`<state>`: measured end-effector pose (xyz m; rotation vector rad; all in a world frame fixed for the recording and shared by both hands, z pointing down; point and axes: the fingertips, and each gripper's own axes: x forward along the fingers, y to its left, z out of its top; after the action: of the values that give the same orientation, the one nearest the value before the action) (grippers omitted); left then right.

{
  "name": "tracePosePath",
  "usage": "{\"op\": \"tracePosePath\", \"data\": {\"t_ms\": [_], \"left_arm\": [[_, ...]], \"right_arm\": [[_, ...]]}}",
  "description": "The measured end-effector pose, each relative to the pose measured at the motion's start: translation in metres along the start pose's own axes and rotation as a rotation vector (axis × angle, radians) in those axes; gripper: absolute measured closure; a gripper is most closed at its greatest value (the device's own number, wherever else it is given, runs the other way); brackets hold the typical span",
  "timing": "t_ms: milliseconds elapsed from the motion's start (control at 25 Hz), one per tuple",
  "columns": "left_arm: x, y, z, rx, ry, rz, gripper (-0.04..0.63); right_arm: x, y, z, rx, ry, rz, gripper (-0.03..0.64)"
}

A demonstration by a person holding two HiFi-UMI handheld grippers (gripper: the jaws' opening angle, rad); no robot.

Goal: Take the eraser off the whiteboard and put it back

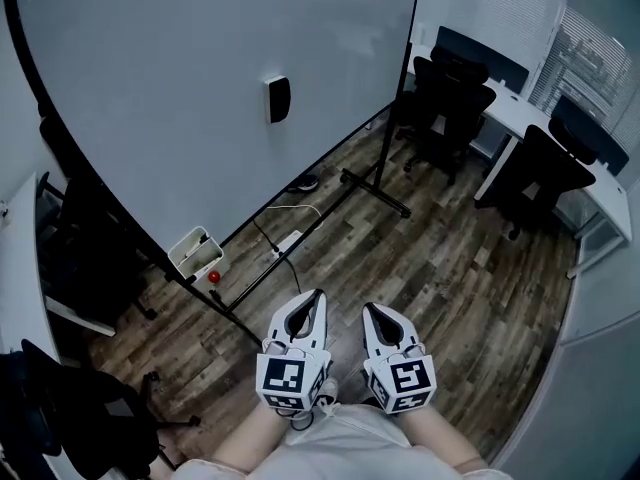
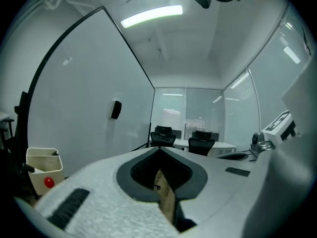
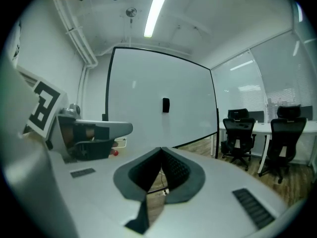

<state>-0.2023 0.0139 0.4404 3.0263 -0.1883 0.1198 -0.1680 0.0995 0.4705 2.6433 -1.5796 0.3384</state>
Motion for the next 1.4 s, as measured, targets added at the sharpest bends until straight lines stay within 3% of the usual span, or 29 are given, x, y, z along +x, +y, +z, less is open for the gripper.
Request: {"op": "tracePosePath", "data": {"t_ms": [280,560,840,1120,1400], "left_arm": [[0.058,0.032,-0.002,-0.007,0.016,0.039,0.577],[0.129,0.056,0.001,0.096,0.011,0.144,0.577],[0.209,0.096,0.026,0.073,-0.028,0.393,0.577],[0.278,0.119,0.043,0.04,-0.037,0.594,0.577],[0.305,0.149,0.051,0.034,-0.032,0.813,0.578]], "right_arm": [[0.06,-0.037,0.012,-0.002,0.008,0.016,0.589],[0.139,-0.084,0.026,-0.022,-0.018,0.133,0.589],[0.229,-0.129,0.058,-0.087,-0.007,0.38,0.589],[0.299,-0.157,0.094,-0.129,-0.011,0.636,0.589],[0.353,-0.171,0.113,-0.17,-0.011,0.799,0.589]]}}
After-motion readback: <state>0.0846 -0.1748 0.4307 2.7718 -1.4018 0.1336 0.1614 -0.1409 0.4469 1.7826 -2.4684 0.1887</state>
